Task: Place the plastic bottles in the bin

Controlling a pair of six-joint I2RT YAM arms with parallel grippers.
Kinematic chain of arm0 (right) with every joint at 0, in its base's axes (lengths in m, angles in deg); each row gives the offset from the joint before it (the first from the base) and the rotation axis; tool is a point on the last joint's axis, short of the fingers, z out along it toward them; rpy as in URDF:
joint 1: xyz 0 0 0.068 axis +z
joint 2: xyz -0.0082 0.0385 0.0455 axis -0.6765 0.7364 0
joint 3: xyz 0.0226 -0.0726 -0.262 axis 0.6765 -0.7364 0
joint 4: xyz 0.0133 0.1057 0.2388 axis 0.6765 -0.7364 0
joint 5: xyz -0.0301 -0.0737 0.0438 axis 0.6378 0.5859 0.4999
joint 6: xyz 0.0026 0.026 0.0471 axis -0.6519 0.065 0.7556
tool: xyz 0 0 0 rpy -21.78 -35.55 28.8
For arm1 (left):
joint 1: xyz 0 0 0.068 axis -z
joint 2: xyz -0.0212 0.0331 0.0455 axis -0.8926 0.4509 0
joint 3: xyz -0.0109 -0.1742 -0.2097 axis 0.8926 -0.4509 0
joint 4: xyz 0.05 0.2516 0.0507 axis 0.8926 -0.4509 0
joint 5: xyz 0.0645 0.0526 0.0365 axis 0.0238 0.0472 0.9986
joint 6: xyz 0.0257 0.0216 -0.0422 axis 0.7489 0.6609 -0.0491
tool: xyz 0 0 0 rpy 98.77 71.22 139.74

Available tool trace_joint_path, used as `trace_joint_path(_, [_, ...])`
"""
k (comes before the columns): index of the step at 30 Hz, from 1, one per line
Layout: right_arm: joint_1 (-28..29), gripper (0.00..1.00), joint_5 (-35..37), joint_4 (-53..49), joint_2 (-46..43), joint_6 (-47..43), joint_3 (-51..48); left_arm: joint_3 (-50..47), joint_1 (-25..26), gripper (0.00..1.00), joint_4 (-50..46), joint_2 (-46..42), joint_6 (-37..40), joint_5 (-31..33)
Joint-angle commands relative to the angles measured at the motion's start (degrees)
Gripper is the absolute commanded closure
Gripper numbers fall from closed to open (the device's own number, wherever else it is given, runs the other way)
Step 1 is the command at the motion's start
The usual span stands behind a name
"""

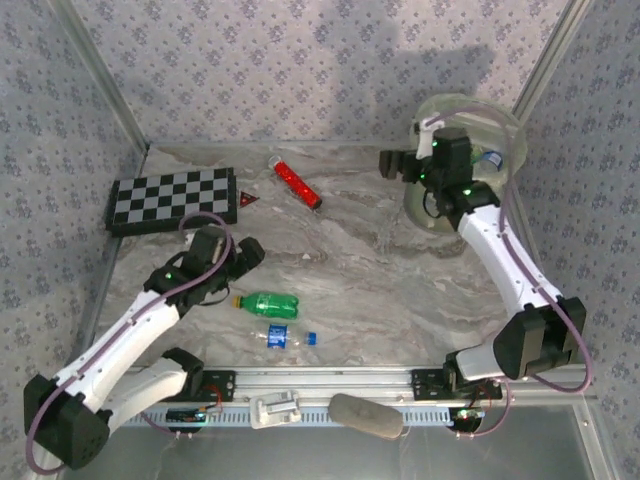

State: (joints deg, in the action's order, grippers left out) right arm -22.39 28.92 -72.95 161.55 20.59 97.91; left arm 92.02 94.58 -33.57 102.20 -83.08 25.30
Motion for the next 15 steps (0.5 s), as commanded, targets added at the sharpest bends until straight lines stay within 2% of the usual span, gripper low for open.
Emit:
trace_joint_path(1, [5.0, 0.01, 0.9, -0.7, -1.0, 2.7, -4.5, -2.6, 1.4, 0.0, -3.5, -1.0, -7.7, -3.5])
trace_joint_path(6, [11.0, 0.01, 6.6, -1.4, -2.1, 2.0, -8.7, -5.0, 2.9, 0.0, -2.2, -0.5, -11.8, -4.2])
trace_joint_path(9, [12.2, 0.01, 9.5, -2.8, -2.6, 0.4, -9.0, -5.3, 3.4, 0.0, -1.5, 0.2, -12.8, -3.4])
trace_joint_path(15, [12.6, 0.01, 8.1, -2.0, -3.6, -0.2, -9.3, -7.0, 4.0, 0.0, 2.4, 3.6, -15.7, -2.7])
